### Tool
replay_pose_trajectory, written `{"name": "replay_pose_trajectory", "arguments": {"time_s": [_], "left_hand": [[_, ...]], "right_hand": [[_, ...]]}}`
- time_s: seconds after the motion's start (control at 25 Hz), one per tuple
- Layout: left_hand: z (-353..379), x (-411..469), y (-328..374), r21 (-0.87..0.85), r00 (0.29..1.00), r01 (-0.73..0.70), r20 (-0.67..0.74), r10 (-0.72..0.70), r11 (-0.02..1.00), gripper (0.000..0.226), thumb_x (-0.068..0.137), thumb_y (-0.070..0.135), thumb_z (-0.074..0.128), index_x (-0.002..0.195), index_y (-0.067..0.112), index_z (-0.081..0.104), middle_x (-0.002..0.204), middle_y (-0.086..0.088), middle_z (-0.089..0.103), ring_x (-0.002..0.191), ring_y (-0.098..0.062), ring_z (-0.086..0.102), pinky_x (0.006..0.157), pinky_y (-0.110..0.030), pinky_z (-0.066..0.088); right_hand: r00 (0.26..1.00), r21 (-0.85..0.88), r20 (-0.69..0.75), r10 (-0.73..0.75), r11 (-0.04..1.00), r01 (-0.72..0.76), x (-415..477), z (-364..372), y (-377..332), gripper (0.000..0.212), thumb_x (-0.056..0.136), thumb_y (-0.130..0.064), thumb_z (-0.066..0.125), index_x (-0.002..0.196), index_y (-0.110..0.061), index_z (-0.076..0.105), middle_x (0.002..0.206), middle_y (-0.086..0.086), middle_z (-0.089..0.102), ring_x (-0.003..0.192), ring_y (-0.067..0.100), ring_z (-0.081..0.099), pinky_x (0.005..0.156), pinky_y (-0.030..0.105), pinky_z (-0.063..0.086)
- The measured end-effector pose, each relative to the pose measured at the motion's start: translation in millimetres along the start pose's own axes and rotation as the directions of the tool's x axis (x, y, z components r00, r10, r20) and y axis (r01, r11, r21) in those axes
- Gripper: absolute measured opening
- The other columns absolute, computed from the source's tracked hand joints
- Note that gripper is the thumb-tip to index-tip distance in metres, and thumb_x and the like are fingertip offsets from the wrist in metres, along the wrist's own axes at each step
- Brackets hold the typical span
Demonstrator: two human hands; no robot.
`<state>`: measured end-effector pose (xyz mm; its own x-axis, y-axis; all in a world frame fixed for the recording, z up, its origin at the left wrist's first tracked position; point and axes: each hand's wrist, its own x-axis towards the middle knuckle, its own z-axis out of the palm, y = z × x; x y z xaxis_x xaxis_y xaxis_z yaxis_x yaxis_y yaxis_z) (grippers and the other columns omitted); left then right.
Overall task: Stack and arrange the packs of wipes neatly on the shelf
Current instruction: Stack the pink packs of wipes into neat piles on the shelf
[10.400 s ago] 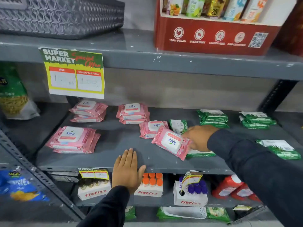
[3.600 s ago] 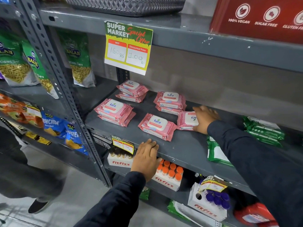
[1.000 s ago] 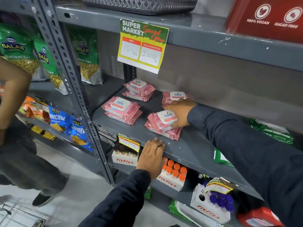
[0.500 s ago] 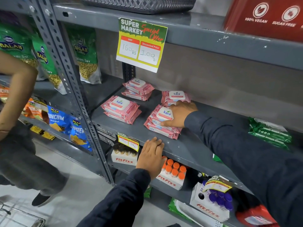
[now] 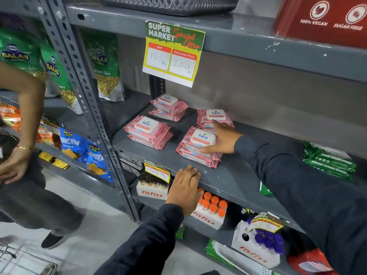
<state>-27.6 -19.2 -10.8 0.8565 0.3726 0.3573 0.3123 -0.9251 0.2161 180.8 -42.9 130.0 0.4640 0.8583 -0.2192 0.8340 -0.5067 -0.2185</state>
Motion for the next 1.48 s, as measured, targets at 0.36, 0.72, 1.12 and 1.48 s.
{"name": "replay_pose_trajectory", "arguments": {"time_s": [0.36, 0.72, 1.12, 1.48], "left_hand": [[5, -1, -3, 0.004, 1.000, 0.002, -0.026, -0.002, 1.000, 0.049, 0.085, 0.029, 0.064, 0.124, 0.002, 0.053, 0.131, -0.014, 0.055, 0.131, -0.032, 0.040, 0.112, -0.046, 0.020], [7, 0, -1, 0.006, 1.000, 0.003, 0.002, -0.003, 1.000, 0.052, 0.084, 0.032, 0.064, 0.125, 0.002, 0.052, 0.130, -0.013, 0.055, 0.131, -0.032, 0.040, 0.112, -0.047, 0.018], [-2, 7, -10, -0.068, 0.998, 0.010, 0.066, -0.005, 0.998, 0.049, 0.086, 0.037, 0.058, 0.130, 0.014, 0.050, 0.137, -0.003, 0.052, 0.133, -0.023, 0.038, 0.112, -0.039, 0.021], [-20, 23, -26, -0.177, 0.997, 0.019, 0.082, -0.004, 0.984, 0.029, 0.092, 0.039, 0.052, 0.116, 0.027, 0.065, 0.130, 0.009, 0.059, 0.119, -0.010, 0.052, 0.088, -0.035, 0.051]], "right_hand": [[1.000, 0.501, -0.015, 0.026, 0.865, -0.015, -27, 58, 44, 0.154, 0.033, -0.059, 0.090, 0.149, -0.035, -0.008, 0.157, -0.006, 0.026, 0.141, 0.016, 0.029, 0.114, 0.040, 0.030], [0.999, 0.434, 0.008, 0.045, 0.900, -0.044, -24, 62, 53, 0.143, 0.049, -0.036, 0.084, 0.143, -0.043, -0.024, 0.150, 0.001, 0.034, 0.128, 0.025, 0.047, 0.101, 0.039, 0.046], [0.973, -0.139, -0.225, -0.048, 0.990, 0.017, 60, -34, 62, 0.079, 0.072, -0.033, 0.070, 0.140, -0.021, 0.035, 0.144, 0.010, 0.043, 0.127, 0.035, 0.044, 0.102, 0.045, 0.042], [0.993, -0.179, -0.112, 0.047, 0.982, -0.067, 108, -36, 75, 0.093, 0.067, -0.037, 0.080, 0.142, -0.019, 0.029, 0.139, 0.011, 0.049, 0.126, 0.035, 0.046, 0.095, 0.039, 0.043]]}}
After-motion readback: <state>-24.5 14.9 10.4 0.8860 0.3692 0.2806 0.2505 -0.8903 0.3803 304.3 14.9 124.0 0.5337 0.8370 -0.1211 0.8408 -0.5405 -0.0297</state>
